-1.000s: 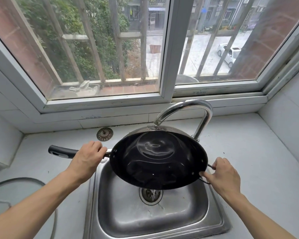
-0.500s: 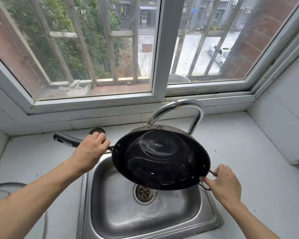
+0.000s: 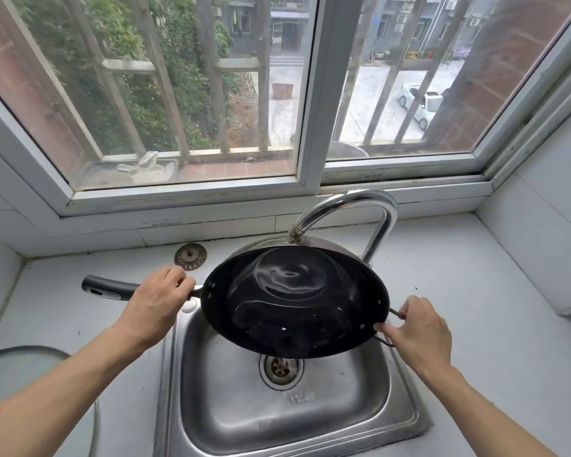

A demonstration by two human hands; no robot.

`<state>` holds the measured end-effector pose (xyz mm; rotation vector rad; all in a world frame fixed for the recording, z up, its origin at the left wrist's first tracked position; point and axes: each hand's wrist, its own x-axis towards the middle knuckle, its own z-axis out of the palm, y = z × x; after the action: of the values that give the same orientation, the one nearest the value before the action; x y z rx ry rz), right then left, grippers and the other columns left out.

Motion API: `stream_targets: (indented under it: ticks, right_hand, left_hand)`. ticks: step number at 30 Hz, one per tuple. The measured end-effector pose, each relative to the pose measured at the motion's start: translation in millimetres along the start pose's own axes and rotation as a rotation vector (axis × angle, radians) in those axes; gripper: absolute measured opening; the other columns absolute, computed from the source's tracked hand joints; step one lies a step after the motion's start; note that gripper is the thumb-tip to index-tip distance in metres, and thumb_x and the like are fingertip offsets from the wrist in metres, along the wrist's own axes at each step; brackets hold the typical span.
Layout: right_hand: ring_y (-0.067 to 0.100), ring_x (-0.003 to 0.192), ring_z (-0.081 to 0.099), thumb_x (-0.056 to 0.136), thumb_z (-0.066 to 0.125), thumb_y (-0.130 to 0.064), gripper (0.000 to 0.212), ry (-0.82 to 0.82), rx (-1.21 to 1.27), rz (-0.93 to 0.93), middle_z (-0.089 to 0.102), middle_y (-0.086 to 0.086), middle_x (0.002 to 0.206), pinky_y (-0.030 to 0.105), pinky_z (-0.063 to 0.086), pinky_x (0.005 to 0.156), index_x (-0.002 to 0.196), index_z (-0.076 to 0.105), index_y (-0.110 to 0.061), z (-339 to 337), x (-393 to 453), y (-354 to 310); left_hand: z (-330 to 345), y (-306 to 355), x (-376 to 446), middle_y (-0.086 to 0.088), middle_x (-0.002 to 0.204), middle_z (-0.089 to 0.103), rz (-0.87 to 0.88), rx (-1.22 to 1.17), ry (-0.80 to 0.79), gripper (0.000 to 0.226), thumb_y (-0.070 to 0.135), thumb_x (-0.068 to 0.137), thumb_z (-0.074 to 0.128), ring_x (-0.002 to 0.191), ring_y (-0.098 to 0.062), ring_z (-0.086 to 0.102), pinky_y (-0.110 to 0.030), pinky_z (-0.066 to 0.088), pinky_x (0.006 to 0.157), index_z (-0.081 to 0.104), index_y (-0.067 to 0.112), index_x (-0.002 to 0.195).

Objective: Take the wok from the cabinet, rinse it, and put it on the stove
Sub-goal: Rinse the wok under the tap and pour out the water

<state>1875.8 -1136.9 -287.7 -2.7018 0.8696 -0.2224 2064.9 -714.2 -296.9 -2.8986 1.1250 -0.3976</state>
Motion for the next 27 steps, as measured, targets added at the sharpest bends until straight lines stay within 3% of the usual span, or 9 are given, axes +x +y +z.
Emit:
stream_targets:
  ticks: [9, 19, 22, 24, 27]
  right_hand:
    - [0.019, 0.059, 0.044, 0.059, 0.085, -0.048, 0.053, 0.009, -0.021, -0.096, 0.045, -0.005, 0.071, 0.032, 0.031, 0.058, 0.07, 0.041, -0.019, 5.4, 10.4, -34.8]
    - [0.022, 0.064, 0.046, 0.056, 0.088, -0.046, 0.054, 0.014, -0.001, -0.201, 0.048, -0.003, 0.077, 0.033, 0.033, 0.063, 0.075, 0.045, -0.019, 6.8, 30.1, -73.8]
    - [0.022, 0.065, 0.046, 0.055, 0.088, -0.045, 0.054, 0.021, -0.007, -0.219, 0.048, -0.003, 0.076, 0.033, 0.032, 0.063, 0.074, 0.045, -0.019, 8.1, 32.6, -81.2]
    - [0.021, 0.064, 0.046, 0.056, 0.087, -0.045, 0.053, 0.022, -0.019, -0.222, 0.047, -0.003, 0.075, 0.032, 0.032, 0.063, 0.074, 0.045, -0.019, 7.5, 35.6, -85.4]
    - [0.021, 0.063, 0.045, 0.056, 0.087, -0.047, 0.054, 0.026, -0.029, -0.237, 0.046, -0.003, 0.075, 0.032, 0.034, 0.062, 0.075, 0.045, -0.018, 5.1, 40.2, -91.3]
  left_hand:
    - [-0.2, -17.2, -35.7, -0.007, 0.082, 0.049, -0.092, -0.022, -0.01, 0.036, -0.014, 0.06, 0.071, 0.068, -0.027, 0.04, -0.038, 0.038, 0.053, 0.058, 0.009, 0.083]
    - [3.5, -29.2, -74.2, -0.008, 0.082, 0.05, -0.216, -0.099, -0.013, 0.03, -0.008, 0.065, 0.076, 0.068, -0.029, 0.044, -0.04, 0.038, 0.053, 0.061, 0.008, 0.085]
    - [1.3, -29.9, -81.6, -0.007, 0.082, 0.049, -0.211, -0.084, 0.001, 0.011, 0.003, 0.076, 0.061, 0.067, -0.029, 0.045, -0.04, 0.038, 0.053, 0.061, 0.008, 0.085]
    - [0.1, -30.9, -84.6, -0.007, 0.082, 0.049, -0.216, -0.085, 0.006, 0.013, 0.008, 0.075, 0.053, 0.067, -0.03, 0.045, -0.041, 0.039, 0.053, 0.061, 0.008, 0.085]
    - [-1.2, -32.1, -87.6, -0.007, 0.083, 0.049, -0.243, -0.094, 0.002, 0.011, 0.003, 0.076, 0.06, 0.067, -0.03, 0.045, -0.042, 0.041, 0.054, 0.061, 0.008, 0.087]
